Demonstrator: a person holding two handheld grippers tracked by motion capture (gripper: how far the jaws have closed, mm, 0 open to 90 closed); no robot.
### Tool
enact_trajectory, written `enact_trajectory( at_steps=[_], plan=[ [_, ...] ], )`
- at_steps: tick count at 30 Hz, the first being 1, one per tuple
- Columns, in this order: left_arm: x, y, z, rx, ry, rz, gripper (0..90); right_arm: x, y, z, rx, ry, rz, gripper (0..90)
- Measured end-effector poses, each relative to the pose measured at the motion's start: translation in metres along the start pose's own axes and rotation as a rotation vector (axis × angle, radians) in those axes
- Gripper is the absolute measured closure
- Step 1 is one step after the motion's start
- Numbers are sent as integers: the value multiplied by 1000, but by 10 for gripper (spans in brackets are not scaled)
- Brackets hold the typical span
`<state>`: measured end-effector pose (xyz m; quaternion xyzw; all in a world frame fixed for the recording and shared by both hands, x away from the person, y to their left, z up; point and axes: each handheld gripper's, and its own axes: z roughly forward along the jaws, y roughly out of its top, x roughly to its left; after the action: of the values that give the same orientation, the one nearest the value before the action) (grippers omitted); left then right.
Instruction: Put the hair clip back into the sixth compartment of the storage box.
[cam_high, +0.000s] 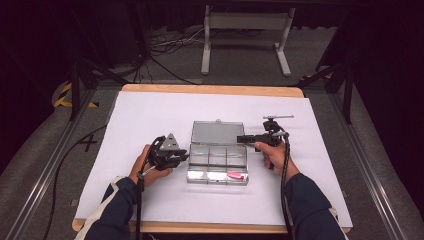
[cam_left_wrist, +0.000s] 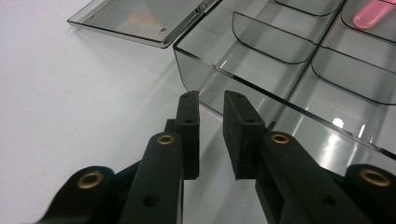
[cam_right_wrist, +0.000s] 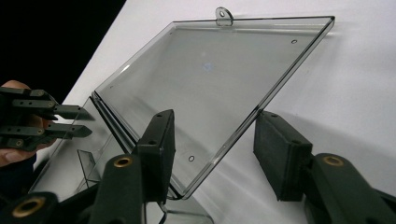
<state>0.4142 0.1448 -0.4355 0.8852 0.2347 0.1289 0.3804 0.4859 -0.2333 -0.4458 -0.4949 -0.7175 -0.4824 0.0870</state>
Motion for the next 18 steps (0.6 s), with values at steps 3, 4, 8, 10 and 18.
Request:
enact_trajectory(
  at_steps=[3,4,8,10,18],
  plan=[
    [1,0,0,-2,-4,-3,765,1,-2,-1,-21,-1,-17,519],
    [1,0,0,-2,-3,-3,764,2,-2,-1,-30,-4,-28,532],
    [1,0,0,-2,-4,-2,762,6,-3,-6,-72,-20,-90,609],
    [0,0,0,-1,-1,-3,762,8,-3,-8,-81,-23,-107,628],
    [1,0,0,-1,-3,-6,760,13,-3,-15,-121,-31,-186,711]
  ],
)
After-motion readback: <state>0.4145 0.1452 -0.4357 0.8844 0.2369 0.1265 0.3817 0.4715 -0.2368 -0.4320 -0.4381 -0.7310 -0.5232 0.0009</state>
